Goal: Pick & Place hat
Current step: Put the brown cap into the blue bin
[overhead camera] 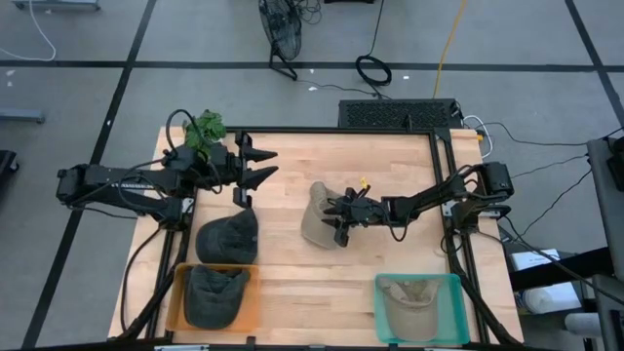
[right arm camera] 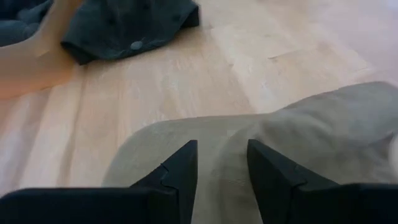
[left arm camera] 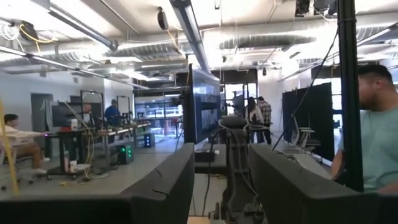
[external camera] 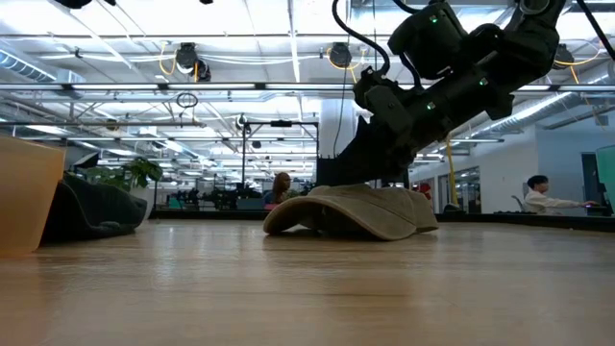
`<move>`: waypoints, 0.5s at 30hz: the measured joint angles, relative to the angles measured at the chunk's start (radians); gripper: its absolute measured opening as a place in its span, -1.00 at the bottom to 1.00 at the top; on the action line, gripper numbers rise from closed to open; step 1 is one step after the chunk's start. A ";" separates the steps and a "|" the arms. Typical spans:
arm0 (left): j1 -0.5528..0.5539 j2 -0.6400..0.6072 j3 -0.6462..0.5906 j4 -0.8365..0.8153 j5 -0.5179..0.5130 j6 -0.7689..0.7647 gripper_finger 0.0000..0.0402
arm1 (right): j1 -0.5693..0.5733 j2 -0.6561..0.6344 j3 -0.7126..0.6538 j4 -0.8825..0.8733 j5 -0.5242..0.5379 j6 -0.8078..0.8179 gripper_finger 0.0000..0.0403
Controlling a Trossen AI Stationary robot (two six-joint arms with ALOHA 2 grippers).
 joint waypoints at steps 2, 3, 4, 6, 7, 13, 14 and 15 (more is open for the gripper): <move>0.000 0.000 0.000 -0.003 0.000 -0.008 -0.19 | 0.000 0.000 0.000 -0.011 -0.007 0.001 -0.40; 0.000 0.000 0.000 -0.003 0.000 -0.014 -0.19 | 0.000 0.000 0.000 -0.020 -0.006 0.005 -0.40; 0.000 0.000 0.000 -0.002 0.000 -0.020 -0.19 | 0.000 0.000 0.000 -0.030 -0.006 0.013 -0.40; -0.001 0.000 0.000 -0.003 0.000 -0.029 -0.19 | 0.000 0.000 0.000 -0.071 -0.005 0.031 -0.40; -0.001 0.000 0.000 -0.003 0.000 -0.037 -0.19 | 0.000 0.000 0.000 -0.097 -0.003 0.041 -0.40; -0.002 0.000 0.000 -0.018 0.000 -0.082 -0.19 | 0.002 -0.003 0.002 -0.154 0.021 0.028 -0.40; -0.003 0.000 0.000 -0.020 -0.001 -0.093 -0.19 | 0.007 -0.003 0.002 -0.154 0.022 0.020 -0.40; -0.006 0.000 0.000 -0.027 -0.001 -0.104 -0.19 | 0.011 -0.003 0.002 -0.155 0.024 0.009 -0.40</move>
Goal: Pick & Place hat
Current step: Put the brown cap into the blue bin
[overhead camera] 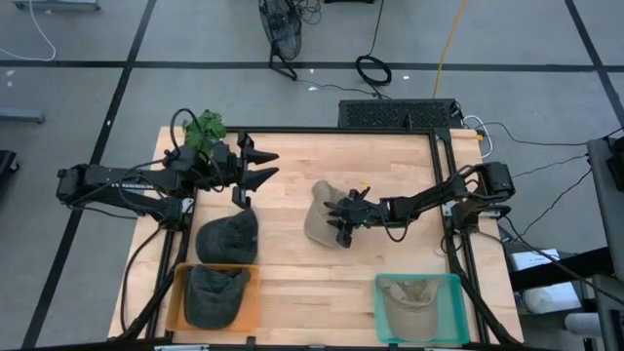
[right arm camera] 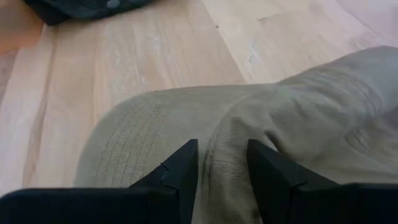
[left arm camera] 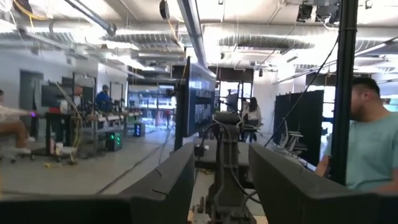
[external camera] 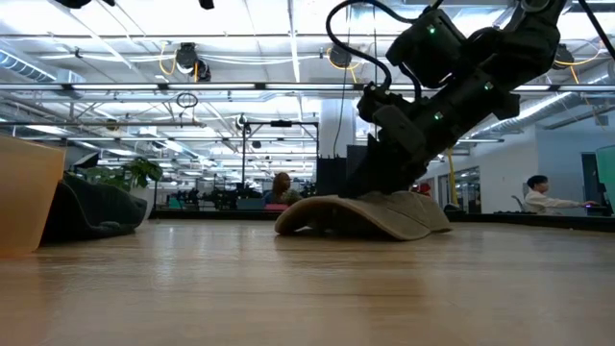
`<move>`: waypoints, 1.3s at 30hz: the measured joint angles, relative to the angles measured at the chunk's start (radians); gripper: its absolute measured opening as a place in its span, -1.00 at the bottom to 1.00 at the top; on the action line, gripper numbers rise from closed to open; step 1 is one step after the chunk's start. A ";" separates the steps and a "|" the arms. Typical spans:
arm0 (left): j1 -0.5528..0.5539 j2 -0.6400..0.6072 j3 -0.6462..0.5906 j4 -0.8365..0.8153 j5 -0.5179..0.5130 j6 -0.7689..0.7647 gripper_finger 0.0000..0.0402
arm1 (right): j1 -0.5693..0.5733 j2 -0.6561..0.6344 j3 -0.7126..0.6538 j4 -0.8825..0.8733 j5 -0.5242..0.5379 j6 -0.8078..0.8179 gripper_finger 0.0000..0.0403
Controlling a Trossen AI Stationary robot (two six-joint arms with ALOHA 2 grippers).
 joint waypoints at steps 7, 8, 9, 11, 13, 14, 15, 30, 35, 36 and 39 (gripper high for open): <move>-0.037 0.000 0.000 -0.025 -0.010 -0.023 -0.19 | 0.017 -0.027 -0.001 -0.016 -0.004 -0.120 -0.40; -0.042 0.000 0.000 -0.026 -0.023 -0.018 -0.19 | 0.017 -0.043 -0.003 -0.022 -0.006 -0.129 -0.40; -0.047 0.000 0.000 -0.029 -0.036 -0.014 -0.19 | 0.017 -0.061 -0.003 -0.025 -0.006 -0.138 -0.40; -0.054 0.000 0.000 -0.033 -0.065 -0.004 -0.19 | 0.017 -0.107 -0.004 -0.036 -0.005 -0.154 -0.40; -0.060 0.000 0.000 -0.038 -0.089 0.004 -0.19 | 0.017 -0.157 -0.003 -0.047 0.000 -0.171 -0.40; -0.061 0.000 0.000 -0.040 -0.101 0.004 -0.19 | 0.017 -0.175 -0.002 -0.061 0.009 -0.177 -0.40; -0.061 0.000 0.000 -0.042 -0.105 0.005 -0.19 | 0.017 -0.188 -0.002 -0.084 0.025 -0.181 -0.39; -0.064 0.000 0.000 -0.042 -0.134 0.053 -0.19 | -0.011 -0.083 -0.003 -0.104 -0.056 -0.080 0.07; -0.063 0.000 0.000 -0.056 -0.183 0.075 -0.19 | -0.011 -0.028 0.000 -0.049 -0.056 -0.025 0.17; -0.063 0.000 0.000 -0.060 -0.182 0.071 -0.19 | -0.011 -0.020 0.000 -0.034 -0.056 -0.025 0.16; -0.063 0.000 0.000 -0.062 -0.182 0.060 -0.19 | -0.011 -0.015 0.000 -0.010 -0.056 -0.028 0.10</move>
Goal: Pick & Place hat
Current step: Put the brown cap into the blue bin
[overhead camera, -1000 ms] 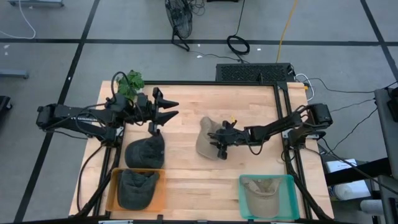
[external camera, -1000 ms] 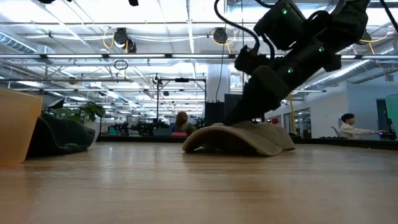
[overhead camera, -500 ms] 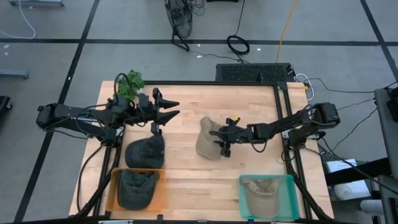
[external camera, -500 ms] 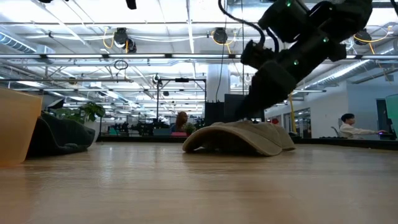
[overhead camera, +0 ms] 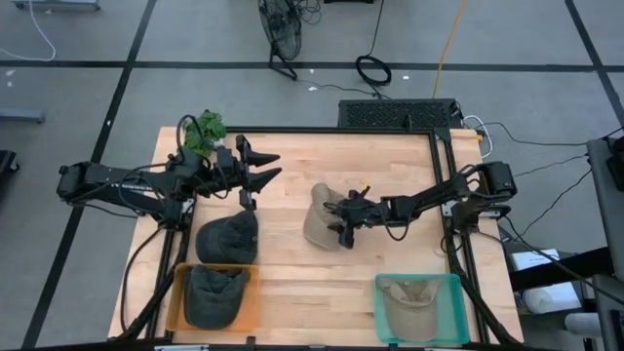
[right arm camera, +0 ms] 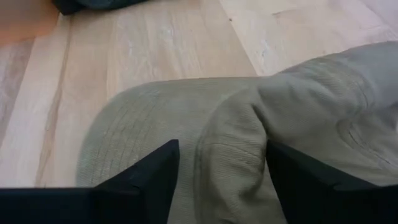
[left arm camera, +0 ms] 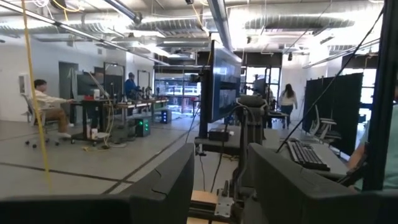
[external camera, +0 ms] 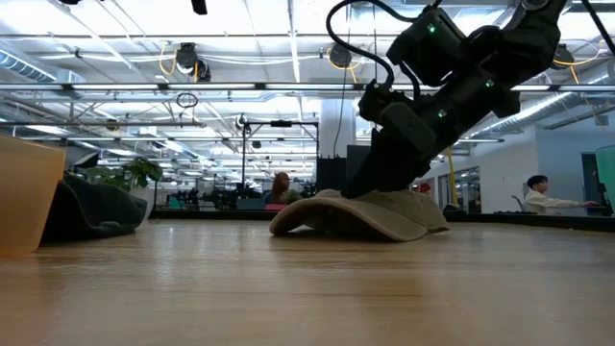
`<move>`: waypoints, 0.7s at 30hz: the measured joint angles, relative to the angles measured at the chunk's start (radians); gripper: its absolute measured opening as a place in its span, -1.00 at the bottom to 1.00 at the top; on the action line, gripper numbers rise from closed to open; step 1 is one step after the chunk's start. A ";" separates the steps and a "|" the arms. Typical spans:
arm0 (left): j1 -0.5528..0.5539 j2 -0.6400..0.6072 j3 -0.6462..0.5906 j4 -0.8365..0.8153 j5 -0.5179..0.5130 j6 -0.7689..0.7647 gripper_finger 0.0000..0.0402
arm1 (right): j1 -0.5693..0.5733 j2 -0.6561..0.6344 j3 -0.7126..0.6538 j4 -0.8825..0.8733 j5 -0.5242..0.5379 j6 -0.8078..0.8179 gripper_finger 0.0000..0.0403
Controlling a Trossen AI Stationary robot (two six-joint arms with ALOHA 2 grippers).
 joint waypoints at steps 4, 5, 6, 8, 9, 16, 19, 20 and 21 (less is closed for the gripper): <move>0.000 0.000 0.000 0.011 0.000 0.007 -0.19 | 0.000 0.000 0.000 -0.002 -0.002 -0.009 -0.11; 0.000 0.000 0.000 0.019 0.000 0.017 -0.19 | 0.000 0.000 0.000 -0.003 -0.003 -0.014 -0.17; 0.001 0.000 0.000 0.023 -0.002 0.027 -0.19 | 0.001 0.000 0.000 -0.004 -0.004 -0.021 -0.24; 0.005 0.000 0.000 0.021 -0.007 0.034 -0.19 | 0.006 0.000 0.000 -0.011 -0.003 -0.038 -0.39; 0.005 0.000 0.000 0.015 -0.008 0.033 -0.19 | 0.008 0.000 0.000 -0.011 -0.003 -0.047 -0.47; 0.005 0.000 0.000 -0.012 -0.009 0.004 -0.19 | 0.004 0.002 -0.002 0.045 -0.002 -0.119 -0.95; 0.005 0.000 0.000 -0.002 -0.009 0.006 -0.19 | 0.004 0.002 -0.002 0.042 -0.015 -0.131 -0.95; 0.005 0.000 0.000 0.001 -0.009 0.016 -0.19 | 0.004 0.001 -0.002 0.033 -0.026 -0.132 -0.94; 0.005 0.000 0.000 0.004 -0.009 0.026 -0.19 | 0.004 0.001 -0.002 0.025 -0.026 -0.134 -0.92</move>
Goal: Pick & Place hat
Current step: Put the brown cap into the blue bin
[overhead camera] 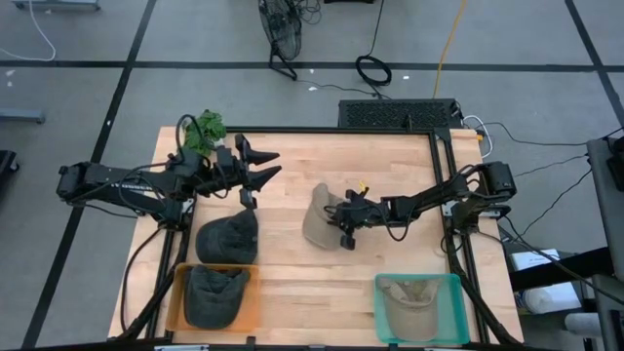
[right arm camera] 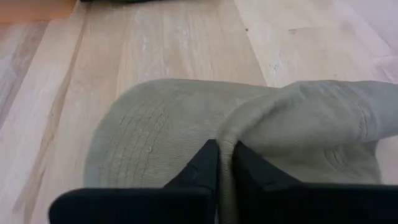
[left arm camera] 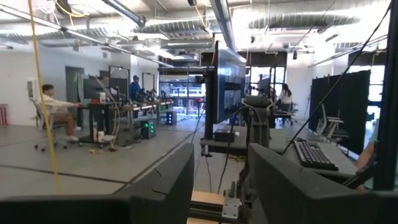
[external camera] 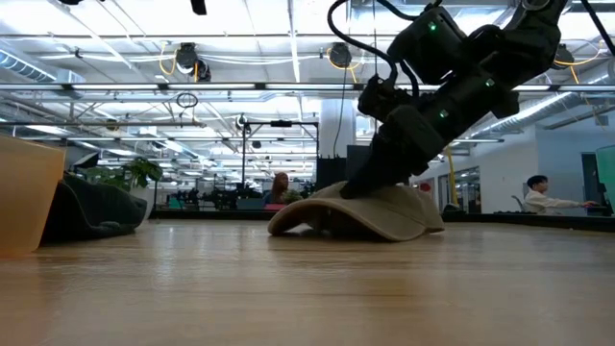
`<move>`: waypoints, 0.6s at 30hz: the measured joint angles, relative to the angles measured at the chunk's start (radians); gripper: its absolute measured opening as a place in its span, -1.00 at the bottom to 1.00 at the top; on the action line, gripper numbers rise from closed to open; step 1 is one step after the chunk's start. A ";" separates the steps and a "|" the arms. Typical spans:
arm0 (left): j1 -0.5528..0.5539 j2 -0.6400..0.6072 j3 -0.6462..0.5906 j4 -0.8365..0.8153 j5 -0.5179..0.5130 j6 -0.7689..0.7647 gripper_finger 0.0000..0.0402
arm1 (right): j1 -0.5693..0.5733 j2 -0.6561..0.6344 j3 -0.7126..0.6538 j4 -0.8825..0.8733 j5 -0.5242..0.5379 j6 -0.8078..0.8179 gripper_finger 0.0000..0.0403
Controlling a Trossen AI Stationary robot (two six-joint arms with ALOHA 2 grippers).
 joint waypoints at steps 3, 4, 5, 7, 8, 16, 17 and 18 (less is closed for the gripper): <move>0.000 0.000 0.000 -0.006 -0.014 0.007 -0.19 | 0.000 -0.001 0.000 -0.009 0.000 -0.005 -0.92; 0.000 0.000 0.000 -0.011 -0.016 0.001 -0.19 | 0.000 -0.001 0.000 -0.005 -0.001 -0.011 -0.93; 0.000 0.000 0.000 -0.015 -0.016 -0.001 -0.19 | 0.000 -0.001 0.000 0.001 -0.001 -0.016 -0.94; 0.000 0.000 0.000 -0.020 -0.016 -0.002 -0.19 | -0.003 0.000 0.000 0.016 -0.004 -0.034 -0.97; 0.000 0.000 0.000 -0.021 -0.016 -0.002 -0.19 | -0.003 0.000 0.000 0.020 -0.004 -0.039 -0.98; 0.002 0.000 0.000 -0.004 -0.022 0.025 -0.19 | 0.000 0.000 0.000 0.008 -0.126 -0.068 -0.96; 0.002 0.000 0.000 -0.005 -0.025 0.025 -0.19 | 0.000 0.000 0.000 0.008 -0.136 -0.068 -0.96; 0.002 0.000 0.000 -0.007 -0.025 0.023 -0.19 | 0.000 0.000 0.000 0.009 -0.136 -0.072 -0.96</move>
